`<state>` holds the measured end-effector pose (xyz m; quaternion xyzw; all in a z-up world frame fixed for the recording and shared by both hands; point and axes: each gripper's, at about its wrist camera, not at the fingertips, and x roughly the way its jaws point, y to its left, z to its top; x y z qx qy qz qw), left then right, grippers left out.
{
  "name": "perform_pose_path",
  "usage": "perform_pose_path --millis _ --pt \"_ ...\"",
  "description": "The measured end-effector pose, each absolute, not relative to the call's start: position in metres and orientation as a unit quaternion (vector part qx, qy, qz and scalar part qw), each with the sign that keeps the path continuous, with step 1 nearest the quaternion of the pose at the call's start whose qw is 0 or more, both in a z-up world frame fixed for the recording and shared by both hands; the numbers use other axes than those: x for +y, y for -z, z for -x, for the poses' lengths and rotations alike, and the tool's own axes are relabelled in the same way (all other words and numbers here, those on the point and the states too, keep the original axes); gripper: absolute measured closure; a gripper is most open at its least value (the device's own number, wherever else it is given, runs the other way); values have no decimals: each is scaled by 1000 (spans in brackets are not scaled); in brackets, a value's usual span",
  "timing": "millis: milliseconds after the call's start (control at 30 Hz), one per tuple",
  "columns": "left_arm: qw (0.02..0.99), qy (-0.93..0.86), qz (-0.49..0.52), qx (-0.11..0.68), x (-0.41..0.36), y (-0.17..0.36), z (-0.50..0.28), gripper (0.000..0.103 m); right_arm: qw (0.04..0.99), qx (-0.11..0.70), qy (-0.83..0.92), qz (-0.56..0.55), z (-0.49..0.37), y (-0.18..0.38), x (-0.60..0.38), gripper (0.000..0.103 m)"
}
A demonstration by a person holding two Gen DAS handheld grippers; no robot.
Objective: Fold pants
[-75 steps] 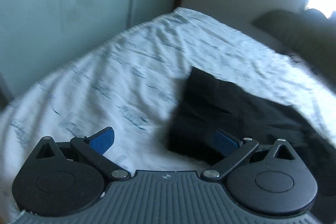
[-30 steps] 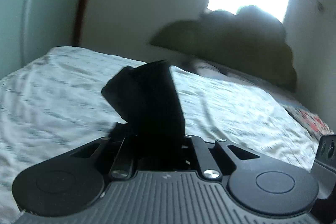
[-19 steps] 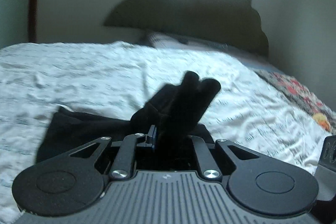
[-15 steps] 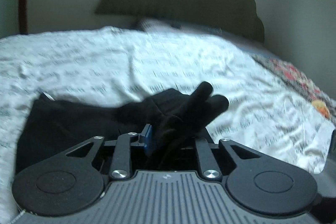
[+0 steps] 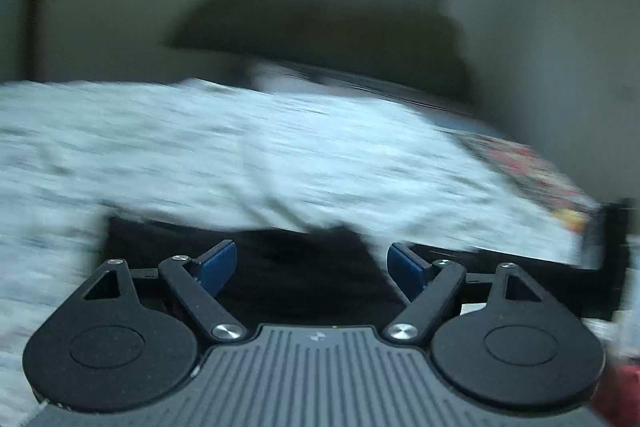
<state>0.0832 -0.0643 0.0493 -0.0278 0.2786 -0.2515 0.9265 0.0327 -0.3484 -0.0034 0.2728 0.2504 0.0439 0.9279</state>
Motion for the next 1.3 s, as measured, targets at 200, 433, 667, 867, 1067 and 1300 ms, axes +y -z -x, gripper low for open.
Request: perform_pose_path --millis 200,433,667,867,1067,1300 --pt "938 138 13 317 -22 -24 -117 18 896 321 -114 -285 -92 19 -320 32" --pt "926 102 -48 361 -17 13 -132 15 915 336 -84 -206 -114 23 -291 66" --pt "955 97 -47 275 -16 -17 -122 16 958 267 7 -104 -85 -6 -272 47" --pt "917 125 -18 378 -38 16 -178 13 935 313 -124 -108 -106 -2 -249 49" --pt "930 130 -6 345 -21 -2 -160 16 931 335 -79 -119 -121 12 -262 45" --pt "914 163 -11 373 -10 21 -139 11 926 338 -116 -117 -89 16 -277 32"
